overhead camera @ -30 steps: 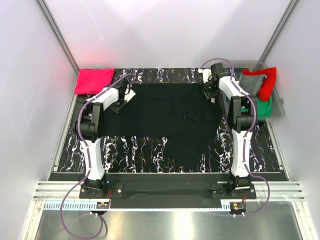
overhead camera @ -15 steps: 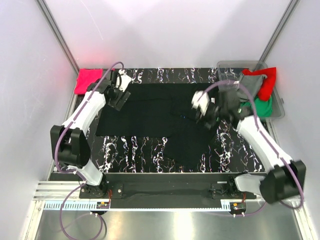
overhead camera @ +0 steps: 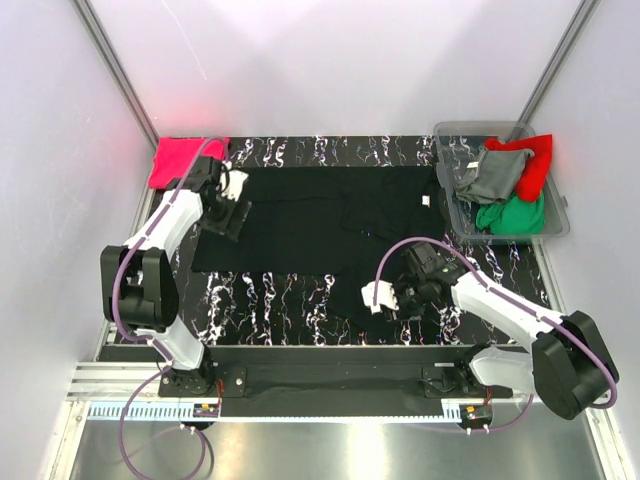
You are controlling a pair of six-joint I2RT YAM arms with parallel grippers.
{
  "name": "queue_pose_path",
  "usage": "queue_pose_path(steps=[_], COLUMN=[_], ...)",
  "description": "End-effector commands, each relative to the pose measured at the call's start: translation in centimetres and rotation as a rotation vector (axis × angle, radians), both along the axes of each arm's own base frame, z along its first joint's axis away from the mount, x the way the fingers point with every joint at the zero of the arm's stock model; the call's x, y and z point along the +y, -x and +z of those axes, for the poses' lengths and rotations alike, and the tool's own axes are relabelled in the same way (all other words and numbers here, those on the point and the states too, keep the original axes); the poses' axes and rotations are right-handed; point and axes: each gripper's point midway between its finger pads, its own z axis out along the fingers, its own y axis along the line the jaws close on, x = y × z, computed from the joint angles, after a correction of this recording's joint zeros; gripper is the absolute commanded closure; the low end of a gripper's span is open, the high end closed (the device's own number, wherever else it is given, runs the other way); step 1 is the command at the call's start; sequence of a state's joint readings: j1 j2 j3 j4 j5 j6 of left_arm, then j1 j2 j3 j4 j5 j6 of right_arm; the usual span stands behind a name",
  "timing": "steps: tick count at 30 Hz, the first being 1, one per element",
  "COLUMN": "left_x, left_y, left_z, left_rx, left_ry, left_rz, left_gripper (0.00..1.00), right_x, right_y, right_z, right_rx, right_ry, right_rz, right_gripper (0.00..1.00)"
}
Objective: Fold and stack the t-shirts
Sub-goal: Fold the tshirt
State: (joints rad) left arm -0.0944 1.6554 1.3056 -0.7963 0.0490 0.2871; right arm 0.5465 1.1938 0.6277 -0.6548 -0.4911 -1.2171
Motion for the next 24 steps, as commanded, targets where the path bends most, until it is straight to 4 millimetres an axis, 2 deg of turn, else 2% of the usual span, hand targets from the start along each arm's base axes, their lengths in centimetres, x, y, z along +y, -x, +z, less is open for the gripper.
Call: queue_pose_path(steps=[1, 9, 16, 17, 18, 24], left_x=[1.1, 4.0, 4.2, 4.2, 5.1, 5.2], left_y=[1.3, 1.6, 0.7, 0.6, 0.6, 1.0], left_z=[-0.9, -2.3, -2.5, -2.6, -2.6, -2.8], left_rx=[0.022, 0.046, 0.049, 0.052, 0.055, 0.061], left_ry=[-0.004, -0.051, -0.048, -0.048, -0.048, -0.044], left_rz=[0.026, 0.091, 0.102, 0.102, 0.130, 0.143], left_gripper=[0.18, 0.21, 0.23, 0.23, 0.24, 0.25], right_x=[1.8, 2.5, 2.6, 2.5, 2.6, 2.8], right_y=[-0.7, 1.4, 4.5, 4.7, 5.1, 5.7], right_z=[1.1, 0.7, 1.3, 1.2, 1.2, 0.6], right_rx=[-0.069, -0.004, 0.034, 0.038, 0.041, 0.073], right_ry=[-0.051, -0.062, -0.083, -0.082, -0.082, -0.072], right_rz=[0.104, 0.225, 0.323, 0.329, 0.340, 0.344], right_gripper=[0.51, 0.51, 0.52, 0.52, 0.53, 0.54])
